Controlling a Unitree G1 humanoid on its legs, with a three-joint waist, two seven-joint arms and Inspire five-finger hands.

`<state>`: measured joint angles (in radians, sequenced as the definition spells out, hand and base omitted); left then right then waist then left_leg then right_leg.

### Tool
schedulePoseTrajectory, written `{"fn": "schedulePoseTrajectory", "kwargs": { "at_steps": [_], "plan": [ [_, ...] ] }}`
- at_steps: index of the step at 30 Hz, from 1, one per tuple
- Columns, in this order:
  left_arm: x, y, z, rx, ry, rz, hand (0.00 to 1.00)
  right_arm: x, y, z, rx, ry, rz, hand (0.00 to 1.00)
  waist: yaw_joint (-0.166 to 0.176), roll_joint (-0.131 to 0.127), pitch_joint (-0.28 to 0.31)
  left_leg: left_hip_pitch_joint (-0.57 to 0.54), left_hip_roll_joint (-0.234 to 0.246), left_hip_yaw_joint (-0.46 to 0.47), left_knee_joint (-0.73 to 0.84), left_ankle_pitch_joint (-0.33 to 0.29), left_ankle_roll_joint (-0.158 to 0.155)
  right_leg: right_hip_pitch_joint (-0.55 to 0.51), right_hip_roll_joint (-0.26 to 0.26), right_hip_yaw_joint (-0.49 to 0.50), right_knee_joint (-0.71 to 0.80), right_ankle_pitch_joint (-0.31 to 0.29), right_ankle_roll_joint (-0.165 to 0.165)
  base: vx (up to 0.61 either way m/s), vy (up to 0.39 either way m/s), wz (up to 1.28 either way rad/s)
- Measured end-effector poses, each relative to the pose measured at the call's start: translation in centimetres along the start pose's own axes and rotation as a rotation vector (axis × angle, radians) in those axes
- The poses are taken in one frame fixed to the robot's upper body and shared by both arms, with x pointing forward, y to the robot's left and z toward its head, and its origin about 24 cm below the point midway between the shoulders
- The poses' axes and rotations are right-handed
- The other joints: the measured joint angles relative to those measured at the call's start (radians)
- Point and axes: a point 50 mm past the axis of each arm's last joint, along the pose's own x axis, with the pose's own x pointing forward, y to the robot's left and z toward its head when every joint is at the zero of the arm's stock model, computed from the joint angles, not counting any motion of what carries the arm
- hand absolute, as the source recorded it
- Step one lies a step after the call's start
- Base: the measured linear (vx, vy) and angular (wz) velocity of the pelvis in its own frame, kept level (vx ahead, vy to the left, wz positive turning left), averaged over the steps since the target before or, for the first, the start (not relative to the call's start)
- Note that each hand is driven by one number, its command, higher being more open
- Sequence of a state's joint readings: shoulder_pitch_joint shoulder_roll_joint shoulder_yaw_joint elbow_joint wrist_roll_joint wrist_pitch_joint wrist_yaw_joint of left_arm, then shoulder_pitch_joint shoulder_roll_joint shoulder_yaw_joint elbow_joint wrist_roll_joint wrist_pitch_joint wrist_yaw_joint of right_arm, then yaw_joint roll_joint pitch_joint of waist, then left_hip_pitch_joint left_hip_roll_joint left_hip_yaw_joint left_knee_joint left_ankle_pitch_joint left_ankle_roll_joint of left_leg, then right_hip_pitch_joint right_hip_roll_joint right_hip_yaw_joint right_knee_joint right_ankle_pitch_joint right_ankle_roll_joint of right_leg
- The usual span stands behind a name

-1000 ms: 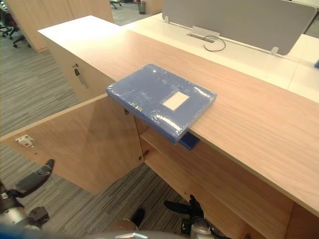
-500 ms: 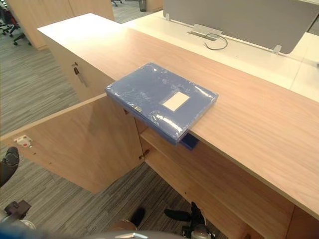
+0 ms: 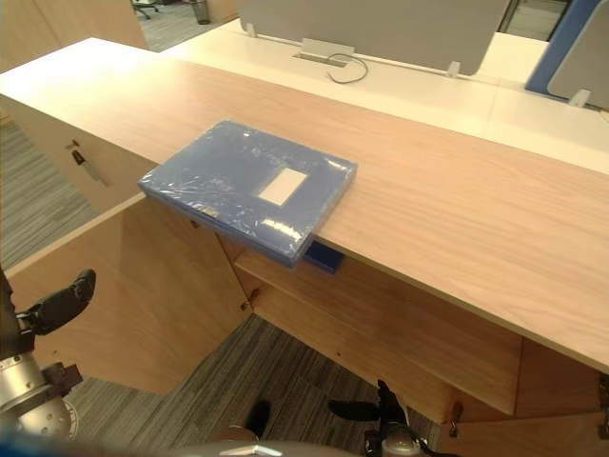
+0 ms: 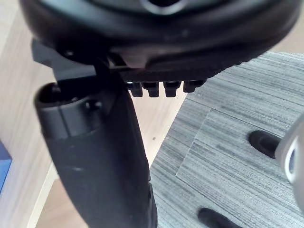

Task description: Walk over to the cabinet, pick up the folder, carry it to the office cabinet, place the folder inside the office cabinet, then close the office cabinet door

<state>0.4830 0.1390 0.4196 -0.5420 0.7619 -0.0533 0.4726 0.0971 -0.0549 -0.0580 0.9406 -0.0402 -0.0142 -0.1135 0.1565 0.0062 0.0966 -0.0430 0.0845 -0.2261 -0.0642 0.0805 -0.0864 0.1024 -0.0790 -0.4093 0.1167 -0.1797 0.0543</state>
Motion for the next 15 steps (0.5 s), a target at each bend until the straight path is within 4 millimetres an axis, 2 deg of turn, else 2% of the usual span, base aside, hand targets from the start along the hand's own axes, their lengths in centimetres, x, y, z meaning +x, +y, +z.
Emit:
{"fn": "schedulePoseTrajectory", "kwargs": {
  "at_steps": [8, 15],
  "plan": [
    [-0.3, -1.5, 0.7, -0.005, -0.073, -0.111, 1.00, 0.0, -0.6, -0.6, -0.019, 0.020, 0.001, 1.00, -0.005, 0.031, -0.020, 0.013, 0.023, 0.050, -0.006, 0.000, -0.001, -0.025, 0.013, 0.054, 0.020, 0.002, -0.012, -0.02, -0.012, -0.20],
    [-0.6, -2.4, 1.4, -0.032, -0.110, -0.165, 1.00, 0.0, -0.6, -0.5, -0.049, 0.016, 0.008, 1.00, -0.012, 0.033, -0.025, 0.021, 0.033, 0.067, -0.010, 0.003, -0.006, -0.036, 0.018, 0.071, 0.038, 0.001, -0.017, -0.03, -0.009, -0.09]
  ]
}}
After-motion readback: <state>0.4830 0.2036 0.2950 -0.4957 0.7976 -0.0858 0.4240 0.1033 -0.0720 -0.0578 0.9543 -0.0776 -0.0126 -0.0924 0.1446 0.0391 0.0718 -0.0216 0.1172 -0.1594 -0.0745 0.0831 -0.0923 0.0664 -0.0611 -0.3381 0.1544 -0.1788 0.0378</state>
